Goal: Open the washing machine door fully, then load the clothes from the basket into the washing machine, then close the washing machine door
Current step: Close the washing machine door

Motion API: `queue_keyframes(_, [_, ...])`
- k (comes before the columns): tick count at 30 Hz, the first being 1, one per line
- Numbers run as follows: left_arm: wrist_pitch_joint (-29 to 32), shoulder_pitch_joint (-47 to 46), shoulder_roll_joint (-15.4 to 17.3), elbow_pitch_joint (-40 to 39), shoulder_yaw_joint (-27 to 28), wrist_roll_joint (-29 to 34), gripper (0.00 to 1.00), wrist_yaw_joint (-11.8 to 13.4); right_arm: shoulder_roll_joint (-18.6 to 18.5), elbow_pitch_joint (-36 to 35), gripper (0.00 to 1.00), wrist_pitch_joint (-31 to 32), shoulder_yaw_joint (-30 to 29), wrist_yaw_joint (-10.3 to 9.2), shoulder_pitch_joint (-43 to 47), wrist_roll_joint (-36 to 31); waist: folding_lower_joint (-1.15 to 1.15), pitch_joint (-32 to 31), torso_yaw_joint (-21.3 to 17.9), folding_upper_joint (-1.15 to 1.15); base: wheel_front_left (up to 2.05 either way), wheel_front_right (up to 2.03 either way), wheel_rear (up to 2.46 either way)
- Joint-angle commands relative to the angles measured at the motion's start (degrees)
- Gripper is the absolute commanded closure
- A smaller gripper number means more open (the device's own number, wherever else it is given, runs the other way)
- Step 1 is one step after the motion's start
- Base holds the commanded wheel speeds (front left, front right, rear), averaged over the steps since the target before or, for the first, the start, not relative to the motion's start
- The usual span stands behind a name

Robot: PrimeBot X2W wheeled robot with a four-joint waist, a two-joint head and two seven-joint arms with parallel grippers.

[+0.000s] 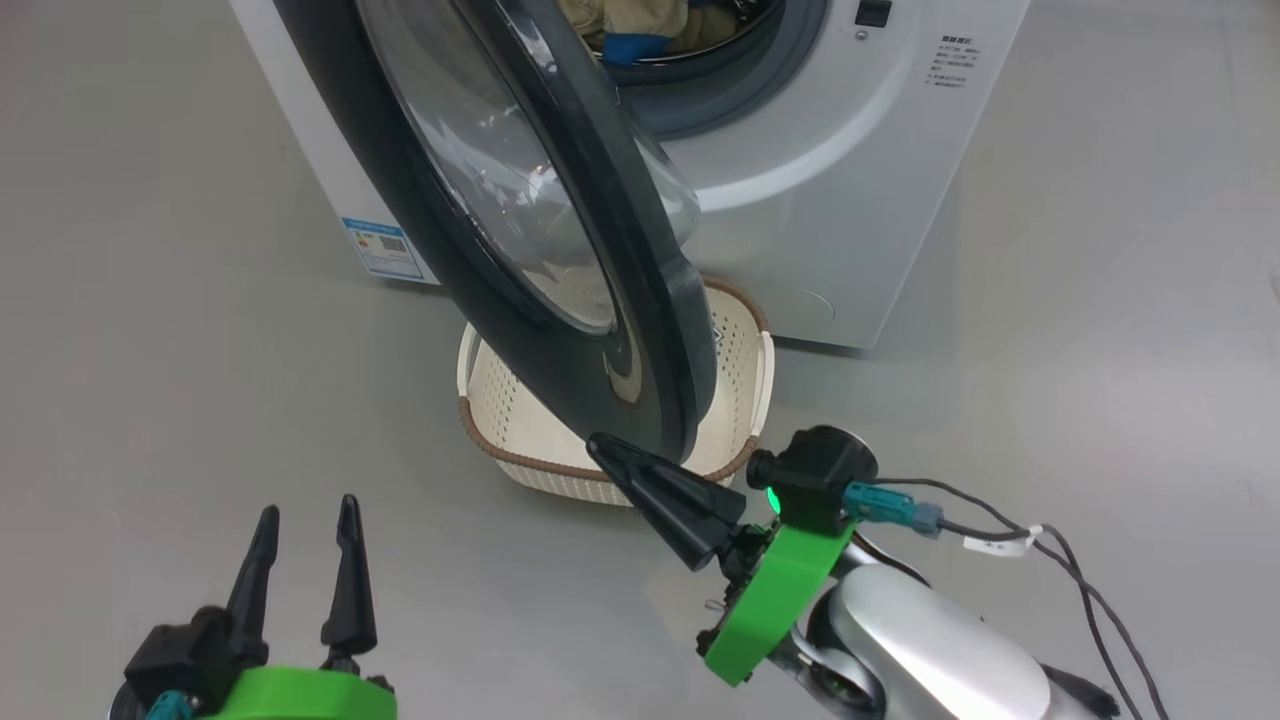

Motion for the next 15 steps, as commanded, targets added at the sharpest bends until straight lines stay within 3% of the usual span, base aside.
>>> queue_keyframes(1, [-0.81, -2.23, 0.23, -1.74, 1.47, -0.49, 0.0, 0.02, 1.25, -1.42, 1.0, -0.31, -0.37, 0.02, -1.53, 0.61, 0.0, 0.13, 0.17, 0.0, 0.0, 0.0, 0.0])
queue_keyframes(15, [-0.81, -2.86, 0.23, -1.73, 0.62, -1.17, 0.0, 0.02, 1.25, -0.63, 1.0, -0.31, -5.16, 0.02, -2.38, 1.84, 0.0, 1.91, 1.34, 0.0, 0.0, 0.0, 0.0])
